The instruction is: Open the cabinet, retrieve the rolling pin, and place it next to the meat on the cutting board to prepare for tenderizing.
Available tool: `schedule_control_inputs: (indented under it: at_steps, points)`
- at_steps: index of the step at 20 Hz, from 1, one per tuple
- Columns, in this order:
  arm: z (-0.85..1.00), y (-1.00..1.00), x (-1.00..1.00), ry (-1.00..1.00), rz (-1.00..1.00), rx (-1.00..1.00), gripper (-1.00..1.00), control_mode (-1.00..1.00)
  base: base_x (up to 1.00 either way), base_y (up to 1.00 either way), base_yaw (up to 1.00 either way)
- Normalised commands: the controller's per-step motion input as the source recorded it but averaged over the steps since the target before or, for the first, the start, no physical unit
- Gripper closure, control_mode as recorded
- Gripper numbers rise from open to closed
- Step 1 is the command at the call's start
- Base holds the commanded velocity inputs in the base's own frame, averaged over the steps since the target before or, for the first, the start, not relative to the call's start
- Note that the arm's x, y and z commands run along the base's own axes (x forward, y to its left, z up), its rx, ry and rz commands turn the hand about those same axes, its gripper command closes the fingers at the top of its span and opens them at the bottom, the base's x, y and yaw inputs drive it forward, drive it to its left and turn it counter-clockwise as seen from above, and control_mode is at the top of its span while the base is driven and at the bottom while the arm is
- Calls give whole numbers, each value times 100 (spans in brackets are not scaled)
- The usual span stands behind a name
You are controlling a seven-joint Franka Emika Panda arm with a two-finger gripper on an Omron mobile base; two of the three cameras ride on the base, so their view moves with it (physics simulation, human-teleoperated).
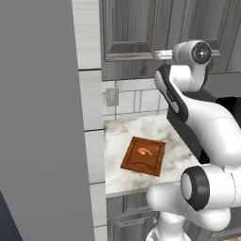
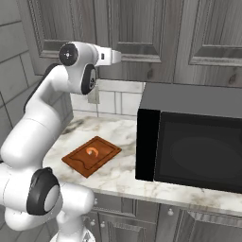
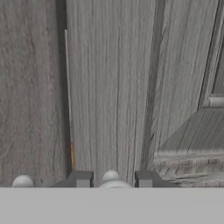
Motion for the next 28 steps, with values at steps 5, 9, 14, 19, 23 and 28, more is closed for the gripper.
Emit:
schedule_control_inputs:
  at_steps: [5, 9, 14, 19, 23, 28]
  points:
    - [-4, 0, -1, 0, 0, 0, 100, -100, 0, 0, 0]
    - [-9, -2, -27, 0, 0, 1, 100, -100, 0, 0, 0]
    - [-2, -18, -60, 0, 0, 3, 100, -100, 0, 0, 0]
    - [0, -31, -64, 3, 0, 5, 100, -100, 0, 0, 0]
    - [0, -50, -62, 14, 0, 7, 100, -100, 0, 0, 0]
    - [-6, -68, -53, 20, 0, 9, 100, -100, 0, 0, 0]
